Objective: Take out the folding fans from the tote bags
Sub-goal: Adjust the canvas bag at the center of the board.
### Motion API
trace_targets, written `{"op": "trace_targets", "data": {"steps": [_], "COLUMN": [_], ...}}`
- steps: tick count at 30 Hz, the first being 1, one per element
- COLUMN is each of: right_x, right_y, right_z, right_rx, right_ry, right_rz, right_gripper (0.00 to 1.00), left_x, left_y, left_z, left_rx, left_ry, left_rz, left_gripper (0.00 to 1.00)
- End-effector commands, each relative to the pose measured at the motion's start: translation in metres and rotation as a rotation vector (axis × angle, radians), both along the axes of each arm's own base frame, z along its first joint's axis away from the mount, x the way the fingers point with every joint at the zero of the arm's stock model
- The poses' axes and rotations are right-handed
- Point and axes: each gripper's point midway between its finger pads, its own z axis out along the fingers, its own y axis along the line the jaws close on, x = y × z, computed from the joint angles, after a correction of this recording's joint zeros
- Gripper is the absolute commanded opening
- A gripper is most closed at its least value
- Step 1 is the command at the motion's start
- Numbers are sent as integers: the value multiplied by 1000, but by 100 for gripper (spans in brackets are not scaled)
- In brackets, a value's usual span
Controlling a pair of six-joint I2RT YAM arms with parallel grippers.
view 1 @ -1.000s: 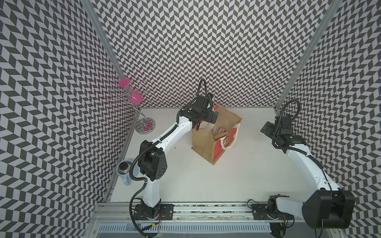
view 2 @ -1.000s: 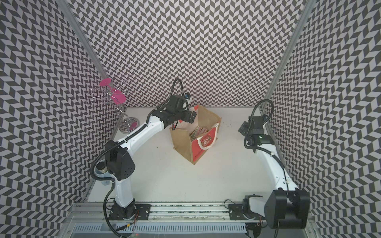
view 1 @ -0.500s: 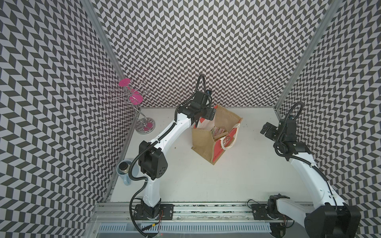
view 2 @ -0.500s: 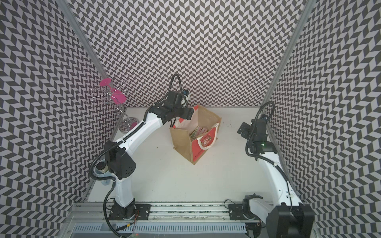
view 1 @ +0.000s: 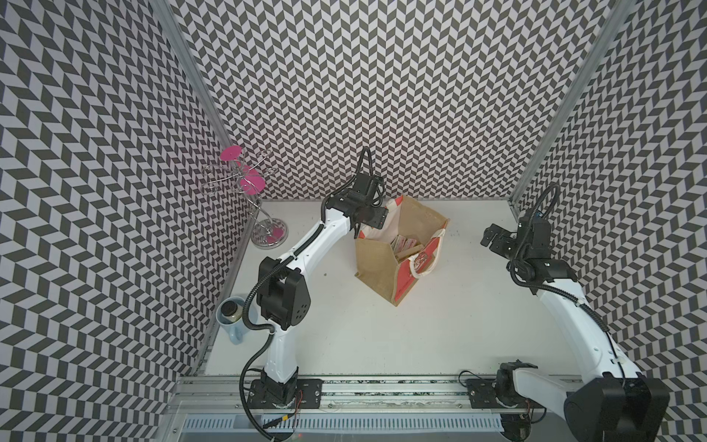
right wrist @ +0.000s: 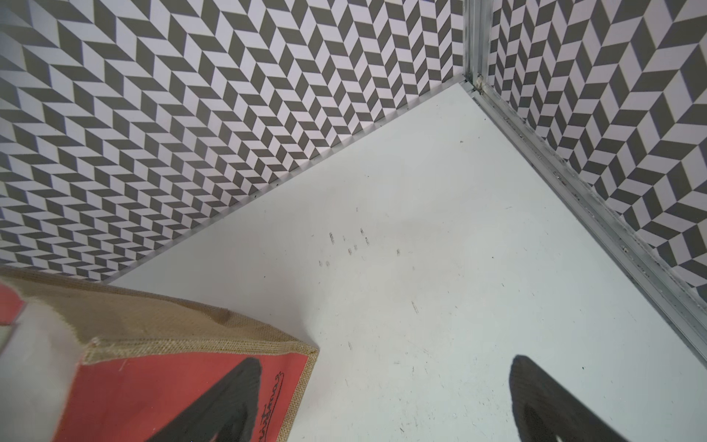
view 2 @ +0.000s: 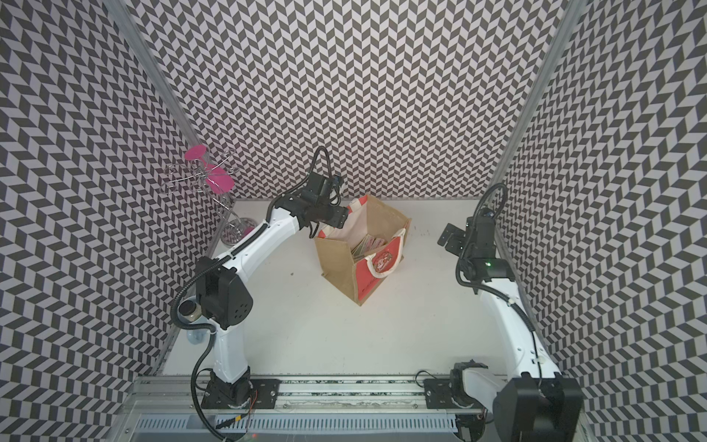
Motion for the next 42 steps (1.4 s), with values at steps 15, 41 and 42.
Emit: {"op": "trace_targets", "data": {"steps": [15, 41, 42], "right_x": [-9, -63, -68], "right_y": [65, 215, 217], "right_z": [46, 73, 72], "right_rx": [72, 335, 342], "right_ry": [-120, -228, -231], "right_rz": [286, 679, 691], "right_gripper": [87, 59, 59], "left_x": [12, -36, -40], "left_y": [-9, -30, -33], "left_z": [70, 119, 121], "left_rx": [-81, 17, -1], "left_ry": [-175, -505, -513], "left_rz": [-13, 37, 39], "left_gripper": [0, 0, 0]}}
